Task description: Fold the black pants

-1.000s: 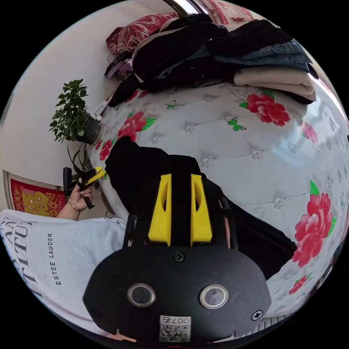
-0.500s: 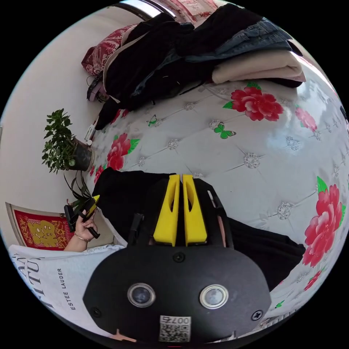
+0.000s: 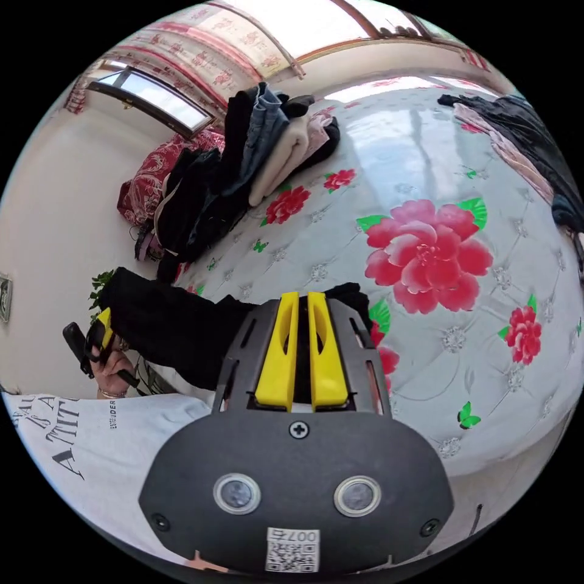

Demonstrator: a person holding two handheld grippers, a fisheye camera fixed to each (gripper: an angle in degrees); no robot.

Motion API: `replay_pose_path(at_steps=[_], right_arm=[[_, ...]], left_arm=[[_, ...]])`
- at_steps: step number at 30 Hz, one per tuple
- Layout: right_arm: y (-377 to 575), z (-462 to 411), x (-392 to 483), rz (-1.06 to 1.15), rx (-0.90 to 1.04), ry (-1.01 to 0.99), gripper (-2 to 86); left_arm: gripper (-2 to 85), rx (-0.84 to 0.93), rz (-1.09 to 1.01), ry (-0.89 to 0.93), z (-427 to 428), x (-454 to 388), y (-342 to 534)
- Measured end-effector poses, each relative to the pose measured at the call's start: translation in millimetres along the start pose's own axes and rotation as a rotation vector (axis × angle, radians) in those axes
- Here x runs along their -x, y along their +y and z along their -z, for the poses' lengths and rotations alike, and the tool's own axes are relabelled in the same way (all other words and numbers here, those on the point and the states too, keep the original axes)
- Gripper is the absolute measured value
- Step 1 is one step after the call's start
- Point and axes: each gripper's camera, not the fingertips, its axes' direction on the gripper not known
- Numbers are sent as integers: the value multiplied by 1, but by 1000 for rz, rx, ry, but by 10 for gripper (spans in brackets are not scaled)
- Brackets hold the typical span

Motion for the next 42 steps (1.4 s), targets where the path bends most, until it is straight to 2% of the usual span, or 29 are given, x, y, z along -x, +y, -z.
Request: replay_pose_path(at_steps=[1, 3, 4, 6, 7, 8, 11, 13, 16, 19, 22, 24, 26, 32, 35, 38, 40, 42], right_arm=[[8, 14, -22, -51, -39, 13, 13], [20, 31, -52, -125, -87, 35, 19], [28, 39, -71, -178, -110, 34, 25], [40, 48, -95, -238, -135, 8, 36], [47, 51, -109, -267, -138, -12, 42], [51, 51, -116, -276, -136, -22, 45], [63, 41, -141, -286, -89, -72, 60], [65, 24, -156, -284, -32, -157, 73], [57, -4, -166, -262, 44, -244, 80], [40, -33, -164, -209, 145, -262, 73], [23, -44, -163, -193, 193, -184, 53], [14, -47, -164, -190, 223, -184, 42], [5, -43, -160, -148, 238, -162, 31], [-65, 6, -120, -3, 102, -333, 11], [-133, 52, -73, 163, -53, -384, 8], [-211, 98, -20, 296, -223, -425, 10], [-267, 116, 21, 363, -347, -330, 15], [-301, 111, 37, 325, -403, -237, 19]], left_arm=[[80, 32, -38, 142, -40, -13, -10], [106, 136, -56, 261, -105, -24, -15], [114, 269, -39, 244, -146, -25, -16], [120, 390, -7, 276, -180, -21, -17], [121, 391, 7, 297, -183, -18, -15], [122, 384, 11, 284, -181, -16, -14], [123, 390, 82, 94, -165, 12, -4], [127, 408, 241, -22, -148, 49, 12], [136, 394, 438, -60, -134, 84, 34], [139, 414, 528, -16, -151, 95, 44], [107, 488, 526, 13, -194, 93, 42], [58, 472, 506, -38, -207, 91, 31], [46, 481, 497, -27, -216, 90, 15], [36, 330, 359, 112, -210, 77, -96], [37, 214, 186, 121, -194, 65, -198], [42, 117, 71, 49, -179, 62, -316], [62, 82, 21, -69, -181, 70, -393], [81, 114, 54, -188, -194, 85, -426]])
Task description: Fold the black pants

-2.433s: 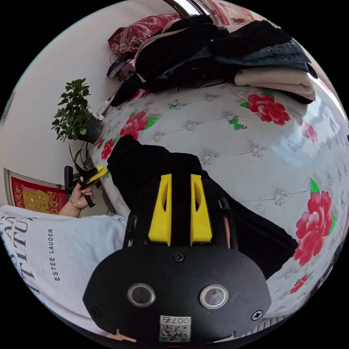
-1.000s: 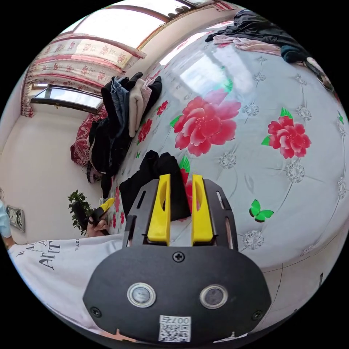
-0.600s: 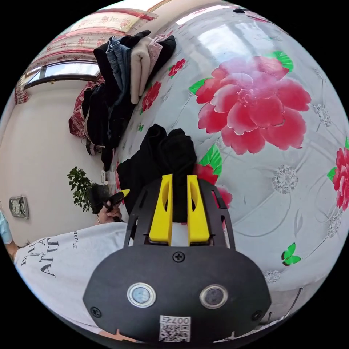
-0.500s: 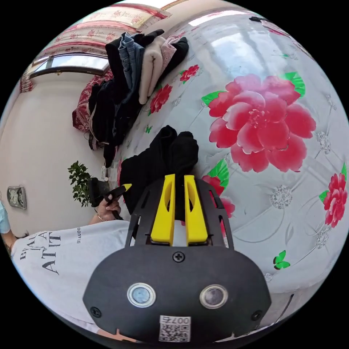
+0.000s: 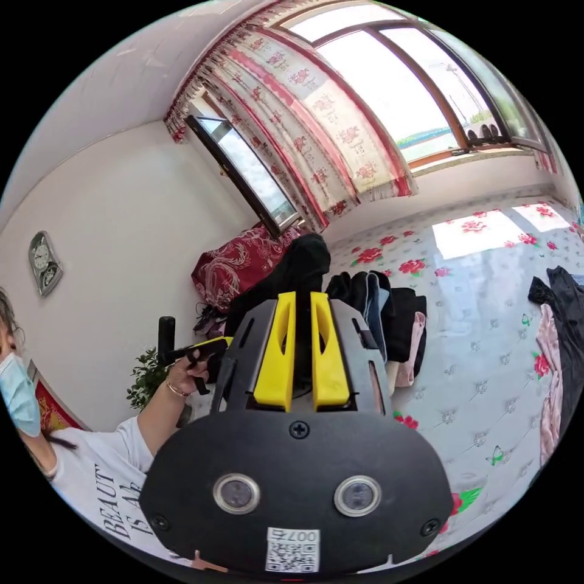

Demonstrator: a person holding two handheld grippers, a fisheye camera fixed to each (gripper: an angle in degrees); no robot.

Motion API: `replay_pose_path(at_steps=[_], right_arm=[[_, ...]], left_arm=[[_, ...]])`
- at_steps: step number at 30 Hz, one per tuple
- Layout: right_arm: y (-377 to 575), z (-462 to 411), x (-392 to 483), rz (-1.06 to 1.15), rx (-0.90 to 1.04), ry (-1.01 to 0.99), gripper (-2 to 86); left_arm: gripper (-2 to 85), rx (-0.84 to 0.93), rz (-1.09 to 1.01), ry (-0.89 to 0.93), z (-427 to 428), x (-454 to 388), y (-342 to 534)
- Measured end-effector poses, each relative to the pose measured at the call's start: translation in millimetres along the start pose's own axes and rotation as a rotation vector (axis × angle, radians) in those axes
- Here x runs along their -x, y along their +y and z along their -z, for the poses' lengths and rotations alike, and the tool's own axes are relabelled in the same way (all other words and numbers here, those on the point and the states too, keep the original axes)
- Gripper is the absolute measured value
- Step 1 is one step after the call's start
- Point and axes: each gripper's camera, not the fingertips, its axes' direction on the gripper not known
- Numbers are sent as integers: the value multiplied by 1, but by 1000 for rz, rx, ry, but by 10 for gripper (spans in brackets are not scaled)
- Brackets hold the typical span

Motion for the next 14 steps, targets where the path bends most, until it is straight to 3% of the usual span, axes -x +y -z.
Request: replay_pose_path(at_steps=[5, 9, 12, 14], right_arm=[[30, -64, -30, -24, 109, 157, 22], [179, -118, -80, -31, 510, 337, 15], [280, -103, -115, -154, 705, 396, 16], [310, -67, -129, -205, 662, 387, 24]], left_arm=[[90, 98, 97, -145, -57, 16, 42], [86, 292, 109, -222, -121, -14, 160], [84, 455, 132, -208, -148, -50, 226], [83, 534, 115, -222, -157, -76, 248]])
